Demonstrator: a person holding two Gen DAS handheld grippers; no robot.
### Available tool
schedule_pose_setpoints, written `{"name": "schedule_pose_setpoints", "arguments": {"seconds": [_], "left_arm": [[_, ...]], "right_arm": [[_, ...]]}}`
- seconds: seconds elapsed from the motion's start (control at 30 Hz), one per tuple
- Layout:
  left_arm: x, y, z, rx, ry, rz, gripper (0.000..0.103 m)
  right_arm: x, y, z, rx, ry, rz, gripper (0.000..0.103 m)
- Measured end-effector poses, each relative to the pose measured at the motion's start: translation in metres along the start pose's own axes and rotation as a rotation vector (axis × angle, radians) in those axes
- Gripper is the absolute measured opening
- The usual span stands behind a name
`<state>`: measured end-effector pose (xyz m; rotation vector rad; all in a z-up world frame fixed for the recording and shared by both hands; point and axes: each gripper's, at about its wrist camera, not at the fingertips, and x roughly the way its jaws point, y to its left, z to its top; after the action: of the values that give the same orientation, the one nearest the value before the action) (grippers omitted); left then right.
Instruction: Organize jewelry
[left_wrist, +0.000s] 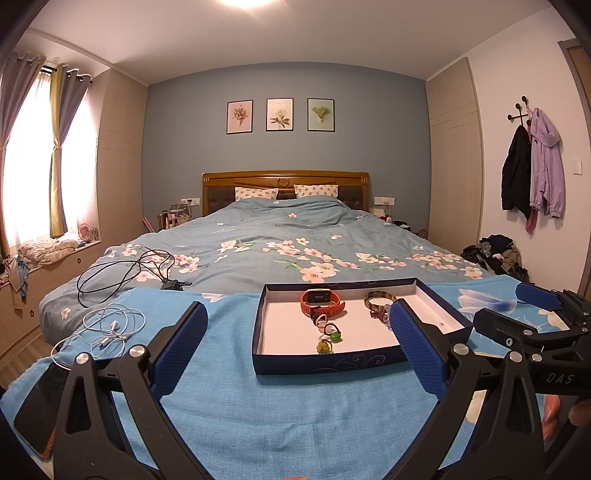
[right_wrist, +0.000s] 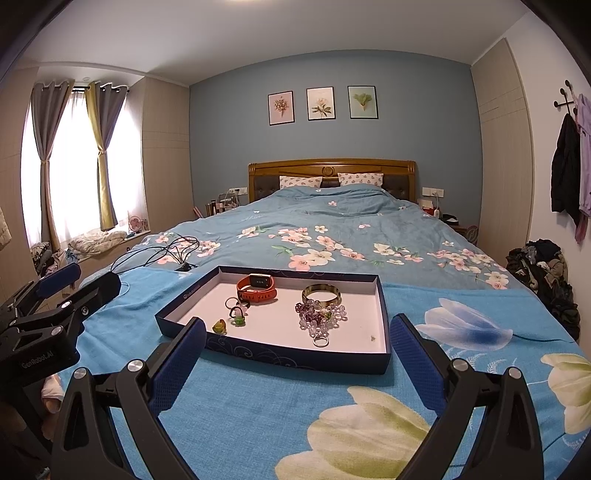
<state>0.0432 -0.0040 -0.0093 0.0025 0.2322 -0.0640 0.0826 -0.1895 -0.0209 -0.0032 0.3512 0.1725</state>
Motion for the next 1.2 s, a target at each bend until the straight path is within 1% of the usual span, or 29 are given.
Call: {"name": "schedule_pose_setpoints", "arguments": {"seconds": [1.2], "left_arm": [[0.0048,0.0025,-0.0024,0.007,0.002,0.002,0.097]], "right_arm": [[0.0001,0.0002,0.0004,0.005,0.006,0.002,0.096]]}}
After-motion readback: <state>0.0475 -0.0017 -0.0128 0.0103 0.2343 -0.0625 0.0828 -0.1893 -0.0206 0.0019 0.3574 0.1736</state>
